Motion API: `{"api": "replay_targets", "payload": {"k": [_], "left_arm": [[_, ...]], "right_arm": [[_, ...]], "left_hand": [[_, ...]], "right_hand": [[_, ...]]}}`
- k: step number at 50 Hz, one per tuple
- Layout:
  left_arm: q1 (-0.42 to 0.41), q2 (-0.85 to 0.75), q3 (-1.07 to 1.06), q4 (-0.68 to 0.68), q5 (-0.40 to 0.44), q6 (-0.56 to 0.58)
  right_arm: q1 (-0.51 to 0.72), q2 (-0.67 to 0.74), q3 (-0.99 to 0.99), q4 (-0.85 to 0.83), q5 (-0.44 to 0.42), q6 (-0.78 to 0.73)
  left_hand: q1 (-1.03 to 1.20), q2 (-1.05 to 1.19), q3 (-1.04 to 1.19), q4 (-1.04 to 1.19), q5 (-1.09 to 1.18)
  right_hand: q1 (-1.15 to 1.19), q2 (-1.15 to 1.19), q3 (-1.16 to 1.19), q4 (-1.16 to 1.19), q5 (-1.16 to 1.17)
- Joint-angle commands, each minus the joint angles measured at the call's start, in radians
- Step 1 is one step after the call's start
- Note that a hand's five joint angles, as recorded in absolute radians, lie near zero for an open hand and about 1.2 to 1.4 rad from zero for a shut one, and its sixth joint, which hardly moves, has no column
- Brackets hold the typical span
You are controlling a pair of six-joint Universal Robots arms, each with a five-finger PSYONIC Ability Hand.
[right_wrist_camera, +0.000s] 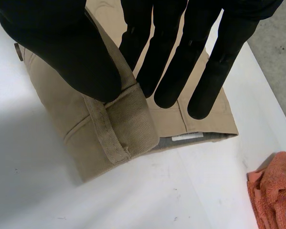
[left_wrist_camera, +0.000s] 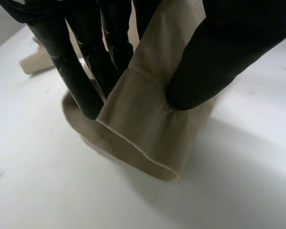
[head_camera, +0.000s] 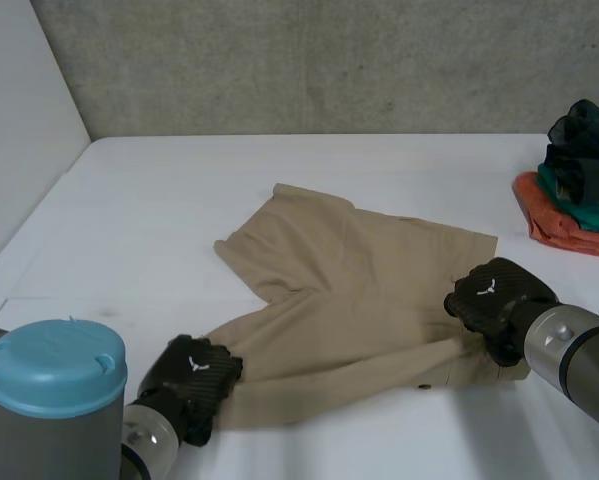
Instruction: Fold the laundry.
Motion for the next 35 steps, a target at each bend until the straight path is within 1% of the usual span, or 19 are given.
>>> {"api": "replay_targets", "payload": {"k": [1, 2, 4, 5, 6, 9, 10, 13, 16, 20, 23, 24, 28, 29, 30, 31, 32, 34, 35], "left_arm": [[-0.018, 0.171, 0.028, -0.004, -0.059, 0.018], [-0.027, 0.238, 0.037, -0.039, -0.061, 0.024], [-0.032, 0.31, 0.057, -0.087, -0.061, 0.036], [-0.03, 0.349, 0.074, -0.113, -0.059, 0.044], [-0.027, 0.422, 0.111, -0.165, -0.059, 0.062], [-0.026, 0.504, 0.175, -0.236, -0.058, 0.085], [-0.026, 0.545, 0.227, -0.274, -0.061, 0.099], [-0.027, 0.579, 0.31, -0.317, -0.062, 0.107], [-0.026, 0.591, 0.388, -0.342, -0.061, 0.11], [-0.019, 0.565, 0.413, -0.34, -0.055, 0.11], [-0.018, 0.48, 0.399, -0.334, -0.055, 0.11], [-0.018, 0.445, 0.395, -0.333, -0.056, 0.11], [-0.01, 0.29, 0.402, -0.321, -0.058, 0.107], [0.006, 0.215, 0.418, -0.296, -0.058, 0.11], [0.022, 0.176, 0.431, -0.281, -0.058, 0.11], [0.046, 0.127, 0.454, -0.255, -0.058, 0.112], [0.08, 0.067, 0.487, -0.223, -0.058, 0.113], [0.115, -0.002, 0.531, -0.184, -0.056, 0.113], [0.131, -0.034, 0.556, -0.163, -0.056, 0.115]], "right_arm": [[0.0, -0.031, -0.009, 0.012, 0.008, -0.007], [0.0, -0.046, -0.01, 0.014, 0.009, -0.012], [0.0, -0.088, -0.018, 0.017, 0.011, -0.015], [0.002, -0.135, -0.032, 0.023, 0.012, -0.021], [0.002, -0.161, -0.044, 0.026, 0.011, -0.023], [0.0, -0.241, -0.108, 0.041, 0.006, -0.02], [0.0, -0.26, -0.128, 0.049, 0.005, -0.018], [0.0, -0.319, -0.206, 0.093, 0.003, -0.015], [0.002, -0.341, -0.269, 0.145, -0.001, -0.009], [0.005, -0.326, -0.291, 0.185, -0.001, -0.012], [0.006, -0.28, -0.293, 0.185, 0.0, -0.014], [0.008, -0.227, -0.299, 0.185, -0.001, -0.014], [0.015, -0.084, -0.322, 0.169, 0.006, -0.009], [0.017, -0.059, -0.331, 0.161, 0.009, -0.009], [0.02, -0.03, -0.342, 0.152, 0.012, -0.007], [0.034, 0.037, -0.366, 0.127, 0.023, -0.006], [0.043, 0.073, -0.381, 0.112, 0.031, -0.004], [0.06, 0.145, -0.421, 0.075, 0.06, -0.001], [0.068, 0.212, -0.468, 0.034, 0.092, -0.001]], "left_hand": [[0.251, 0.21, 0.215, 0.206, 0.228], [0.251, 0.21, 0.215, 0.206, 0.228], [0.251, 0.21, 0.215, 0.206, 0.228], [0.251, 0.21, 0.215, 0.206, 0.228], [0.251, 0.21, 0.215, 0.206, 0.228], [0.251, 0.21, 0.215, 0.206, 0.228], [0.251, 0.21, 0.215, 0.206, 0.228], [0.251, 0.21, 0.215, 0.206, 0.228], [0.251, 0.21, 0.215, 0.206, 0.228], [0.251, 0.21, 0.215, 0.206, 0.228], [0.251, 0.21, 0.215, 0.206, 0.228], [0.251, 0.21, 0.215, 0.206, 0.228], [0.251, 0.21, 0.215, 0.206, 0.228], [0.251, 0.21, 0.215, 0.206, 0.228], [0.251, 0.21, 0.215, 0.206, 0.228], [0.251, 0.21, 0.215, 0.206, 0.228], [0.251, 0.21, 0.215, 0.206, 0.228], [0.251, 0.21, 0.215, 0.206, 0.228], [0.251, 0.21, 0.215, 0.206, 0.228]], "right_hand": [[0.285, 0.213, 0.206, 0.196, 0.24], [0.285, 0.213, 0.206, 0.196, 0.24], [0.285, 0.213, 0.206, 0.196, 0.24], [0.285, 0.213, 0.206, 0.196, 0.24], [0.285, 0.213, 0.206, 0.196, 0.24], [0.285, 0.213, 0.206, 0.196, 0.24], [0.285, 0.213, 0.206, 0.196, 0.24], [0.285, 0.213, 0.206, 0.196, 0.24], [0.285, 0.213, 0.206, 0.196, 0.24], [0.285, 0.213, 0.206, 0.196, 0.24], [0.285, 0.213, 0.206, 0.196, 0.24], [0.285, 0.213, 0.206, 0.196, 0.24], [0.285, 0.213, 0.206, 0.196, 0.24], [0.285, 0.213, 0.206, 0.196, 0.24], [0.285, 0.213, 0.206, 0.196, 0.24], [0.285, 0.213, 0.206, 0.196, 0.24], [0.285, 0.213, 0.206, 0.196, 0.24], [0.285, 0.213, 0.206, 0.196, 0.24], [0.285, 0.213, 0.206, 0.196, 0.24]]}}
